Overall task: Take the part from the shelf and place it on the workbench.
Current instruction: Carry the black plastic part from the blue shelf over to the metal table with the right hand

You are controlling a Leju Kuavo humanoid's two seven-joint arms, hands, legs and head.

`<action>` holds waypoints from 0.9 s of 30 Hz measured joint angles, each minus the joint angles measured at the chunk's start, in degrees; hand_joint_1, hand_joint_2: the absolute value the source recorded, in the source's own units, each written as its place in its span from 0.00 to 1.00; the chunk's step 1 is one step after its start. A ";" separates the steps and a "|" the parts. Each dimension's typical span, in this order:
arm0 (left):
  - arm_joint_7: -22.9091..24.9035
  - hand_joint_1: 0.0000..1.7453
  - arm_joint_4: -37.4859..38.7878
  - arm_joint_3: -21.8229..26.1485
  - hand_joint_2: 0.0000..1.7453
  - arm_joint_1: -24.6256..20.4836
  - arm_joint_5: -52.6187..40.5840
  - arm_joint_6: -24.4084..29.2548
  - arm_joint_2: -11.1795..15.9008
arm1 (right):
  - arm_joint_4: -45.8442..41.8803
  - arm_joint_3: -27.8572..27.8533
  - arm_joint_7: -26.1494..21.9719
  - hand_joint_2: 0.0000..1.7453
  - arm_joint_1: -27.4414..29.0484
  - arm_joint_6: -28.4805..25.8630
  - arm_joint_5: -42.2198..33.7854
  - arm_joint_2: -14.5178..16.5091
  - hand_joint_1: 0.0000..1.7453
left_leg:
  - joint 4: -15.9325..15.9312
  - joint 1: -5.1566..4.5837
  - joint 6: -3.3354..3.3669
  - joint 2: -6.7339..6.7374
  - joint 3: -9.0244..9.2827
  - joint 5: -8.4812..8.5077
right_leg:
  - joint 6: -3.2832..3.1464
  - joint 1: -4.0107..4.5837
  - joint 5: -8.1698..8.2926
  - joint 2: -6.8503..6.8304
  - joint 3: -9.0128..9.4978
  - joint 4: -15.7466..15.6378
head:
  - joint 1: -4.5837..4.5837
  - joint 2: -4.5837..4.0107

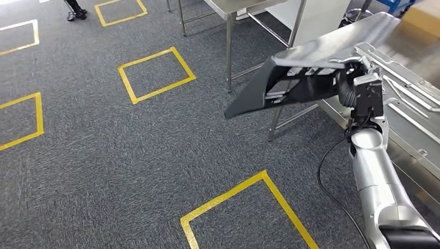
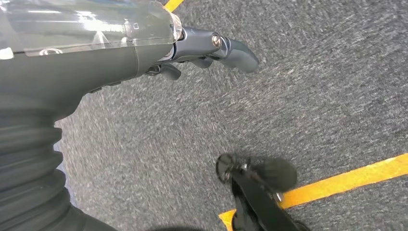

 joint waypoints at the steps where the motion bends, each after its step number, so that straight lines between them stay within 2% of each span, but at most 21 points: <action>1: -0.01 0.00 0.00 0.00 1.00 0.13 0.10 0.00 0.00 | 0.19 0.00 0.52 1.00 -0.80 -0.15 0.51 0.00 1.00 | 3.88 -0.05 0.09 -0.56 -2.12 -1.20 | -0.14 0.17 0.02 0.76 0.02 0.01 | 0.01 0.00; 2: -0.02 0.00 0.00 -0.01 1.00 0.23 0.18 0.00 -0.01 | 0.37 0.01 0.99 1.00 -1.43 -0.35 1.10 0.00 1.00 | 6.20 -0.14 0.28 -0.83 -3.59 -1.38 | -0.24 0.36 0.02 1.57 0.05 0.01 | 0.01 0.00; 3: -0.03 0.00 0.00 -0.01 1.00 0.27 0.25 0.00 -0.03 | 0.57 0.02 1.45 1.00 -1.96 -0.63 1.90 -0.01 1.00 | 6.25 -0.28 0.61 -0.99 -4.09 -0.38 | -0.28 0.54 0.03 2.39 0.11 0.02 | 0.00 0.00; 5: -0.04 0.00 0.00 -0.02 1.00 0.27 0.29 0.01 -0.06 | 0.98 0.04 2.15 1.00 -3.03 -1.27 3.47 -0.08 1.00 | -0.14 -0.70 1.73 -2.10 -2.08 4.22 | -0.29 0.78 0.05 3.99 0.19 0.02 | 0.01 0.00; 6: -0.05 0.00 0.02 -0.02 1.00 0.26 0.30 0.03 0.02 | 1.21 0.04 2.47 1.00 -3.61 -1.55 4.18 -0.12 1.00 | -4.27 -0.85 2.49 -3.69 -0.45 6.20 | -0.22 0.84 0.08 4.69 0.17 0.03 | 0.01 0.00; 8: -0.18 0.00 0.05 -0.03 1.00 0.36 0.30 0.09 0.14 | 1.80 0.04 3.21 1.00 -4.82 -1.91 5.37 -0.28 1.00 | -9.45 -1.08 3.46 -5.95 1.74 8.07 | 0.15 0.55 0.22 6.04 0.00 0.02 | 0.01 -0.01; 9: -0.28 0.00 0.07 -0.04 1.00 0.36 0.31 0.11 0.23 | 2.14 0.06 3.60 1.00 -5.35 -2.04 5.99 -0.43 1.00 | -10.08 -1.18 3.67 -6.25 2.10 7.98 | 0.52 0.31 0.35 6.73 -0.12 -0.08 | -0.01 -0.01; 10: -0.39 0.00 0.07 -0.05 1.00 0.33 0.32 0.10 0.24 | 2.46 0.10 3.98 1.00 -5.90 -2.13 6.59 -0.68 1.00 | -10.47 -1.29 3.66 -5.50 2.30 8.09 | 0.93 0.13 0.52 7.46 -0.19 -0.30 | -0.02 -0.01; 11: -0.47 0.00 0.06 -0.05 1.00 0.24 0.32 0.07 0.25 | 2.73 0.14 4.25 1.00 -6.40 -2.19 7.05 -1.07 1.00 | -11.06 -1.23 3.64 -4.72 2.60 8.36 | 1.26 0.07 0.56 7.44 -0.27 -0.31 | -0.02 -0.01; 12: -0.52 0.00 0.05 -0.06 1.00 0.17 0.32 0.03 0.23 | 2.98 0.19 4.45 1.00 -7.04 -2.19 7.35 -1.54 1.00 | -11.82 -1.13 3.71 -4.00 2.94 8.69 | 1.52 0.23 0.16 6.39 -0.57 0.16 | -0.02 -0.01; 13: -0.55 0.00 0.05 -0.07 1.00 0.16 0.32 -0.01 0.21 | 3.22 0.21 4.55 1.00 -7.82 -2.21 7.48 -1.96 1.00 | -12.58 -0.99 3.80 -3.20 3.25 9.03 | 1.72 0.43 -0.88 4.62 -1.34 1.71 | 0.01 -0.01; 15: -0.57 0.00 0.04 -0.08 1.00 0.30 0.32 -0.04 0.19 | 3.68 0.23 4.65 1.00 -9.11 -2.23 7.54 -2.41 1.00 | -13.29 -0.90 3.97 -1.69 3.58 9.30 | 2.07 0.59 -4.20 0.74 -4.23 7.70 | 0.04 -0.01; 16: -0.58 0.00 0.04 -0.09 1.00 0.36 0.31 -0.04 0.19 | 3.97 0.24 4.76 1.00 -9.43 -2.18 7.56 -2.43 1.00 | -13.30 -0.88 3.96 -0.84 3.63 9.23 | 2.32 0.43 -5.67 -0.16 -5.93 11.23 | 0.04 -0.01; 17: -0.58 0.00 0.04 -0.11 1.00 0.40 0.30 -0.05 0.18 | 4.27 0.26 4.93 1.00 -9.54 -2.08 7.64 -2.46 1.00 | -13.24 -0.82 3.88 -0.01 3.68 9.10 | 2.58 0.21 -6.29 -0.60 -7.09 13.61 | 0.05 0.00; 18: -0.60 0.00 0.04 -0.14 1.00 0.39 0.28 -0.06 0.14 | 4.67 0.28 5.19 1.00 -9.64 -1.97 7.87 -2.53 1.00 | -13.12 -0.73 3.75 0.81 3.72 8.93 | 2.85 -0.02 -6.00 -0.91 -7.47 14.40 | 0.05 0.00; 19: -0.62 0.00 0.04 -0.19 1.00 0.34 0.26 -0.08 0.08 | 5.13 0.29 5.53 1.00 -9.91 -1.86 8.20 -2.64 1.00 | -12.87 -0.62 3.56 1.60 3.74 8.68 | 3.13 -0.25 -4.59 -1.30 -6.60 12.71 | 0.05 0.00; 21: -0.62 0.00 0.04 -0.36 1.00 0.24 0.21 -0.14 -0.05 | 6.06 0.32 6.02 1.00 -10.88 -1.73 8.95 -2.99 1.00 | -12.05 -0.51 2.99 3.01 3.75 7.96 | 3.44 -0.36 -1.16 -3.43 -2.71 5.33 | 0.04 -0.01; 23: -0.57 0.00 0.05 -0.52 1.00 0.18 0.19 -0.18 -0.06 | 7.00 0.38 6.17 1.00 -11.91 -1.56 9.33 -3.29 1.00 | -11.23 -0.76 2.25 4.18 3.82 7.17 | 2.97 -0.06 0.23 -5.30 -0.16 0.37 | 0.03 0.00; 24: -0.55 0.00 0.06 -0.56 1.00 0.16 0.21 -0.19 -0.04 | 7.50 0.43 6.07 1.00 -12.18 -1.45 9.39 -3.41 1.00 | -11.08 -0.93 1.89 4.73 3.95 6.89 | 2.51 0.16 -0.01 -5.41 -0.02 -0.05 | 0.03 0.00; 26: -0.55 0.00 0.05 -0.60 1.00 0.06 0.30 -0.26 -0.08 | 8.76 0.68 5.50 1.00 -12.44 -1.32 9.44 -3.58 1.00 | -11.05 -0.95 1.23 5.85 4.37 6.45 | 1.57 0.22 0.05 -3.72 -0.15 0.04 | 0.02 -0.01; 27: -0.57 0.00 0.05 -0.61 1.00 -0.03 0.34 -0.31 -0.13 | 9.34 0.84 5.13 1.00 -12.54 -1.36 9.47 -3.63 1.00 | -10.74 -0.78 0.93 5.48 4.41 5.99 | 1.21 0.15 0.07 -3.03 -0.17 0.01 | 0.02 -0.01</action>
